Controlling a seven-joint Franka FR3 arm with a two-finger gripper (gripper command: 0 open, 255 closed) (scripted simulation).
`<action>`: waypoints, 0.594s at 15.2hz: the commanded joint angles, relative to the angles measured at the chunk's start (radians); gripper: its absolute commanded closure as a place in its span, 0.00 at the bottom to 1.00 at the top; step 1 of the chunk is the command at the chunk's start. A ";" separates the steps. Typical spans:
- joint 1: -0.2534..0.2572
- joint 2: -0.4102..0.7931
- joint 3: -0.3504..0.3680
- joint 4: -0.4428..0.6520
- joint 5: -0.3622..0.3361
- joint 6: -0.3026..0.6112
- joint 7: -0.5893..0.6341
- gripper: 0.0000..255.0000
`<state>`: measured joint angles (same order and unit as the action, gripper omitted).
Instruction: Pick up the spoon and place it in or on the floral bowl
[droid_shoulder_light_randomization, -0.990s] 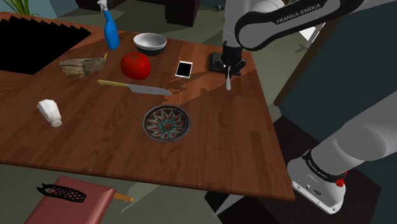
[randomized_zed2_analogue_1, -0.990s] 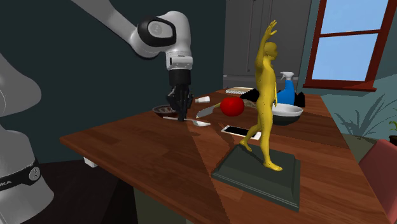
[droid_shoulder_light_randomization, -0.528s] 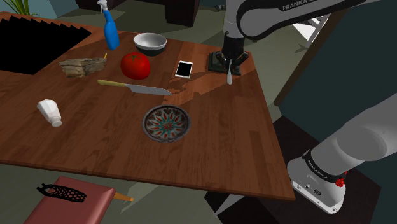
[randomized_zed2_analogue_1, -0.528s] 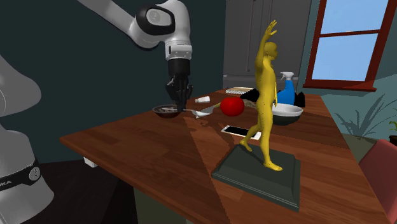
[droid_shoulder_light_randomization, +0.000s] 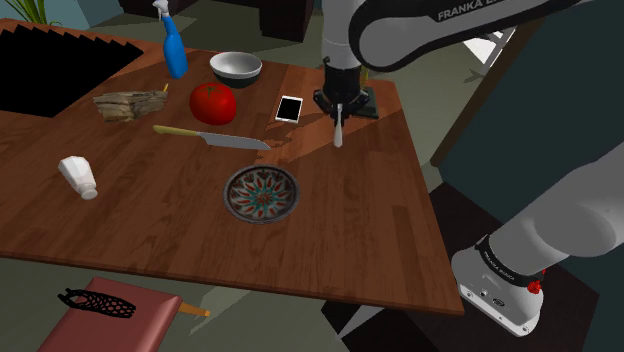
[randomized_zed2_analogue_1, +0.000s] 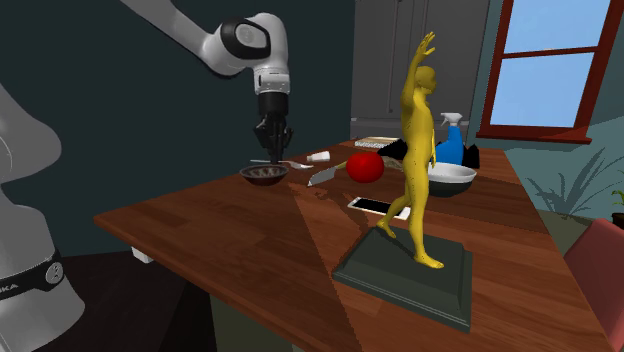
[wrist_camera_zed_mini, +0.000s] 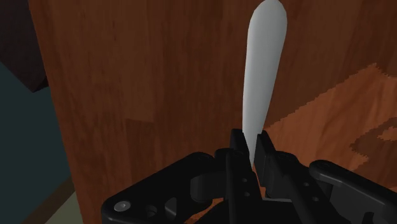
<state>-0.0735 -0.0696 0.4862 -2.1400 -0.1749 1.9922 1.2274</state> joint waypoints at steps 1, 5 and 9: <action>0.023 0.020 0.028 0.025 -0.003 -0.017 0.053 1.00; 0.072 0.085 0.082 0.101 -0.023 -0.057 0.161 1.00; 0.129 0.169 0.128 0.196 -0.059 -0.104 0.272 1.00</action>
<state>0.0394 0.0742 0.6021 -1.9746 -0.2230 1.9045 1.4682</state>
